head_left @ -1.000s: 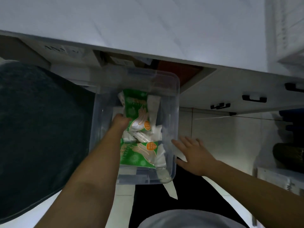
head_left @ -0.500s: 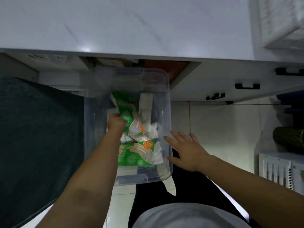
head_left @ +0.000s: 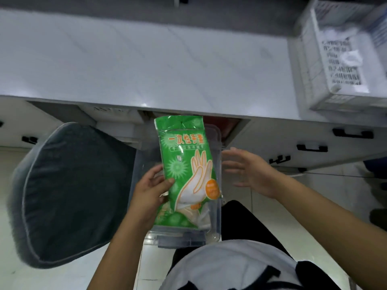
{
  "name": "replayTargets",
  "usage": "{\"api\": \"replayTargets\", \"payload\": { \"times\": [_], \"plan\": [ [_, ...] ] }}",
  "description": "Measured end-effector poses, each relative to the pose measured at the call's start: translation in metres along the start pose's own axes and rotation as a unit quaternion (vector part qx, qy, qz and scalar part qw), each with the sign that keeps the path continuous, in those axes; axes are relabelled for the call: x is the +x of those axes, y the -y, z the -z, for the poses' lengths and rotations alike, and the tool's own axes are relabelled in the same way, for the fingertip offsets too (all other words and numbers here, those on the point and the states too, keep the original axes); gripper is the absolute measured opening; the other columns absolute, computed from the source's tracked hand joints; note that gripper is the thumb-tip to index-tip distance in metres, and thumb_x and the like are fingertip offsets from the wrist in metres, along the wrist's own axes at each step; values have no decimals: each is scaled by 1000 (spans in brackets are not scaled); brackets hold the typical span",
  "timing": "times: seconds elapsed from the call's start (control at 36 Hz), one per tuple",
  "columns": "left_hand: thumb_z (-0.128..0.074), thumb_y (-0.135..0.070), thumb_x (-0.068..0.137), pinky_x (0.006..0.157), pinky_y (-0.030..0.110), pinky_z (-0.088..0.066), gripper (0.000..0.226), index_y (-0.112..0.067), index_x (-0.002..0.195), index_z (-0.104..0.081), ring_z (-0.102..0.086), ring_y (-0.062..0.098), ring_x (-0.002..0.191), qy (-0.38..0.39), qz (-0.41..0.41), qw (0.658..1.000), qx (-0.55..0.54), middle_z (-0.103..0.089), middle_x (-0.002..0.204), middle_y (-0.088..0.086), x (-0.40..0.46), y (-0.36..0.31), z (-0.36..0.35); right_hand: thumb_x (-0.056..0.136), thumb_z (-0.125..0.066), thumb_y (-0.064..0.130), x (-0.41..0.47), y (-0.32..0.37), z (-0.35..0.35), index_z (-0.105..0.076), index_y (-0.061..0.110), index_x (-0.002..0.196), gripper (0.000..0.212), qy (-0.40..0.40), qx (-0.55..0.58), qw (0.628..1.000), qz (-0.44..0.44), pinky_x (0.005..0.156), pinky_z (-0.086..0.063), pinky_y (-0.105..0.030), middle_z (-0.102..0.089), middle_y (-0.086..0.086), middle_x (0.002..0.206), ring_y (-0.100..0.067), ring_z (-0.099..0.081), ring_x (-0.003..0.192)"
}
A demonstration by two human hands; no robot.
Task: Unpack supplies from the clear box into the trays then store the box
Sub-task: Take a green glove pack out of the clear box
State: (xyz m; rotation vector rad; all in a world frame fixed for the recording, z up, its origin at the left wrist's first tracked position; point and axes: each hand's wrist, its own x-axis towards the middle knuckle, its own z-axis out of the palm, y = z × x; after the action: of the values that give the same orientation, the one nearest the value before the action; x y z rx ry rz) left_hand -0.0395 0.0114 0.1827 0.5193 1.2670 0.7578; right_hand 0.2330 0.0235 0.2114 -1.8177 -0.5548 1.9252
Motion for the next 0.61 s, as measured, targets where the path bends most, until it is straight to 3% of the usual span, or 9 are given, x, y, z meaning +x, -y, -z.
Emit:
{"api": "replayTargets", "payload": {
  "times": [0.06,0.14,0.25,0.44,0.56,0.61],
  "plan": [
    [-65,-1,85,68,34,-58,45,-16,128,-59,-70,26,99,20,-10,1000,-18,-73,115,10,-11,-8,-5,89,-49,58,-7,11,2,-62,33,129,50,15,15,1000,9,108,-39,-56,-60,-4,136,-25,-56,124],
    [-68,-6,78,69,34,-59,51,-15,127,-59,-71,25,97,41,-26,998,-33,-73,114,12,-20,-19,-14,78,-53,61,-20,25,4,-64,32,127,58,47,34,998,33,99,-46,-50,-65,-9,130,-26,-61,117],
    [-69,-8,75,70,32,-60,51,-18,124,-61,-72,22,94,55,-45,997,-35,-74,110,10,-18,-31,-34,79,-55,60,-29,41,13,-64,33,127,56,59,37,995,75,91,-48,-47,-72,-7,119,-27,-65,105],
    [-67,-2,83,71,35,-54,41,-19,120,-66,-70,24,93,38,-54,997,-27,-74,112,13,20,-52,-78,92,-53,50,-10,91,39,-75,39,91,25,42,-10,993,113,67,-54,-32,-77,7,93,-13,-72,79],
    [-61,7,87,54,25,-54,38,-15,118,-65,-72,17,78,10,-55,998,-43,-76,103,9,62,-82,-115,97,-54,39,14,141,57,-71,37,104,18,36,-42,985,163,59,-56,-24,-76,13,87,-6,-73,75],
    [-60,10,88,47,20,-47,36,-14,114,-66,-70,13,65,-12,-67,997,-30,-77,93,6,87,-99,-136,96,-59,33,31,165,67,-64,34,119,23,17,-79,976,204,67,-56,-23,-76,15,99,-7,-72,90]
  ]
}}
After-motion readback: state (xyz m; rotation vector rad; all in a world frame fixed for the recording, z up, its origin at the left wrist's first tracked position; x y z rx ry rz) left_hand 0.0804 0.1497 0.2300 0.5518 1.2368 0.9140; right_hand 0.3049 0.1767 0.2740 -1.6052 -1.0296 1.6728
